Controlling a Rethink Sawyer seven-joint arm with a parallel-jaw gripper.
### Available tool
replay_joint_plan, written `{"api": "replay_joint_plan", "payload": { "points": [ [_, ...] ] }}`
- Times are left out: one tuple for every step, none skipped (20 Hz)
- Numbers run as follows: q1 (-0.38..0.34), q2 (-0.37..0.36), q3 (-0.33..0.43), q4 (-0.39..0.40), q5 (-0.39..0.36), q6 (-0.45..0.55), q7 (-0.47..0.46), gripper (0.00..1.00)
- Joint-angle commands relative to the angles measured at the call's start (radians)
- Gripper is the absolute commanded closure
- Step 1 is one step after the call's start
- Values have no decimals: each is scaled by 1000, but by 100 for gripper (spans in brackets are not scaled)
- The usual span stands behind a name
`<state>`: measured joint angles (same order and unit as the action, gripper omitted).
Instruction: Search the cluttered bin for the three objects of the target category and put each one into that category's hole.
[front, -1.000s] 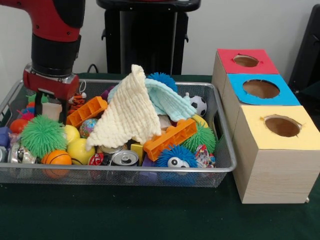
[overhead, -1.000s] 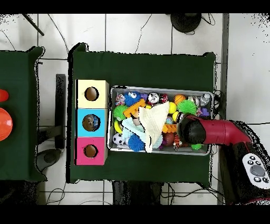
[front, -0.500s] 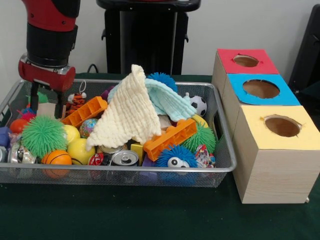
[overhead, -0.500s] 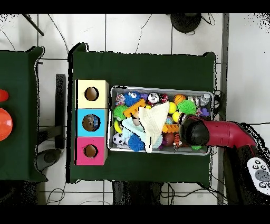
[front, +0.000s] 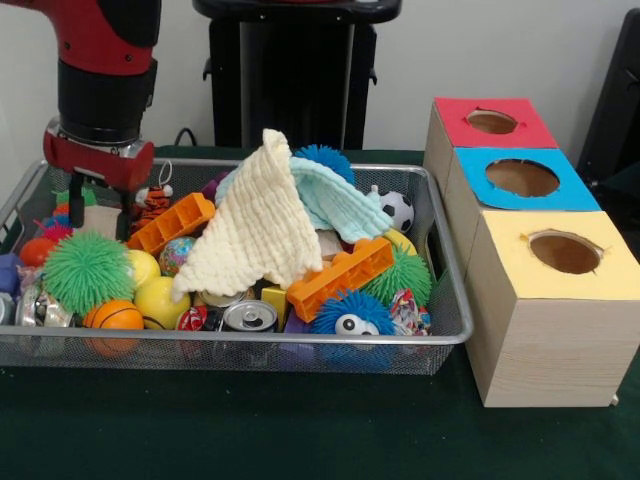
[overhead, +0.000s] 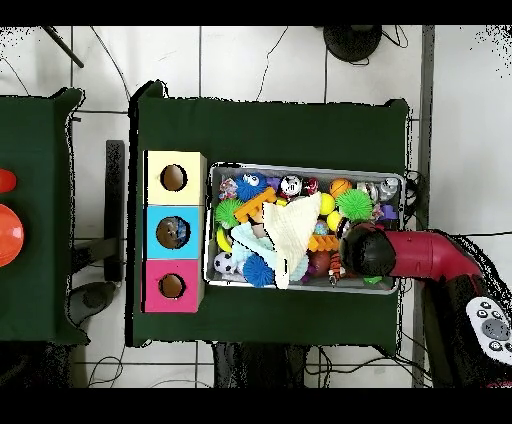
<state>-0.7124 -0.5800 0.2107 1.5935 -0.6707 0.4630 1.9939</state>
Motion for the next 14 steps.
{"api": "replay_joint_plan", "payload": {
  "points": [
    [-33,127,81,37,-80,13,-186,0],
    [-34,134,81,33,-82,18,-191,0],
    [-25,135,70,28,-93,14,-186,0],
    [-13,137,56,21,-105,9,-173,0],
    [-3,142,43,15,-116,0,-158,0],
    [12,147,25,4,-131,-10,-137,0],
    [25,154,8,-6,-145,-25,-110,0],
    [27,161,5,-18,-148,-31,-96,0],
    [26,172,7,-28,-151,-40,-88,0],
    [24,183,9,-39,-154,-50,-80,0],
    [17,193,17,-44,-156,-56,-84,0],
    [20,193,16,-47,-161,-64,-79,0],
    [17,192,20,-47,-160,-60,-80,0],
    [14,190,22,-42,-162,-60,-82,0]
  ]
}}
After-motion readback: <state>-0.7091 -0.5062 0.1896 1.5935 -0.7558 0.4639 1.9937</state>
